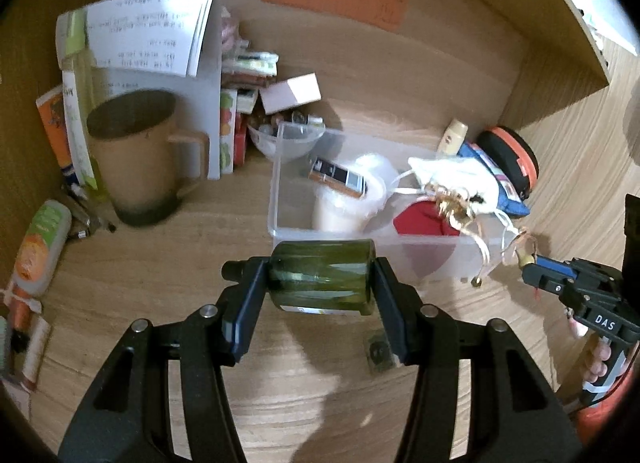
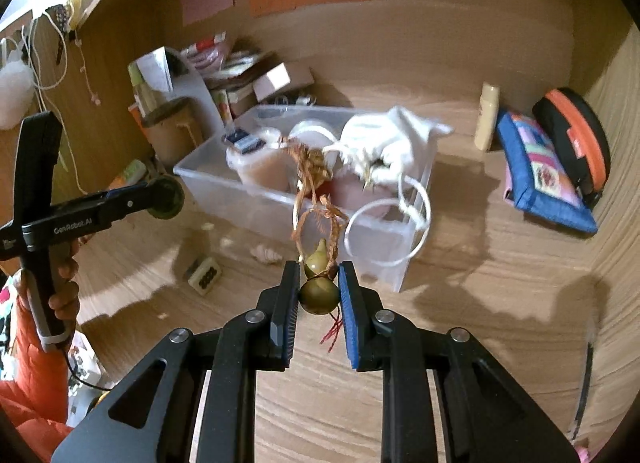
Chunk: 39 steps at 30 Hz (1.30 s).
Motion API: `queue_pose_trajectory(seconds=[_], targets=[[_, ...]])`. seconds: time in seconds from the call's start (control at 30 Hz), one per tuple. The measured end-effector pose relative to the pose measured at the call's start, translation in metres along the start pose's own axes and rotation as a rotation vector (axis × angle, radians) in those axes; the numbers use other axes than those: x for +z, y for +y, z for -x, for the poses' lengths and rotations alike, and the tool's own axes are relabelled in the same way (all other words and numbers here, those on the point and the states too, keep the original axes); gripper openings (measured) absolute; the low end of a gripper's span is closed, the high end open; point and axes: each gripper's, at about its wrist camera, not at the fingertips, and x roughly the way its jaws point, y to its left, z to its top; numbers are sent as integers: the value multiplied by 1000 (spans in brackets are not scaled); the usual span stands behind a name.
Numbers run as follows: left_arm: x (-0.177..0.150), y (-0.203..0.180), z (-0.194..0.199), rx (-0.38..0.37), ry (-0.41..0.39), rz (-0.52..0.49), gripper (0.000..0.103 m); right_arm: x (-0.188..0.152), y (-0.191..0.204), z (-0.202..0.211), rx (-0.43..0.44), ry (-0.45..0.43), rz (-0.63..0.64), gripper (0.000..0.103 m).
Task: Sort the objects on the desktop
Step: 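Lift the green bottle and gold jewelry into the clear box with both grippers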
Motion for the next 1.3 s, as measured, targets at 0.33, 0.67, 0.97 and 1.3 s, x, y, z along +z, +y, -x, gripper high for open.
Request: queue_pose_trajectory(seconds=[0.33, 0.67, 0.97, 1.3], targets=[[28, -13, 3, -12, -34, -44, 53, 25, -7, 10, -4, -68, -8, 18], [46, -30, -25, -47, -4, -59, 53, 47, -15, 8, -23, -101, 11, 18], [46, -53, -43, -68, 30, -123, 54, 58, -26, -25, -11, -48, -10, 18], [40, -67, -60, -53, 80, -179, 55, 58, -23, -53, 6, 18, 1, 18]])
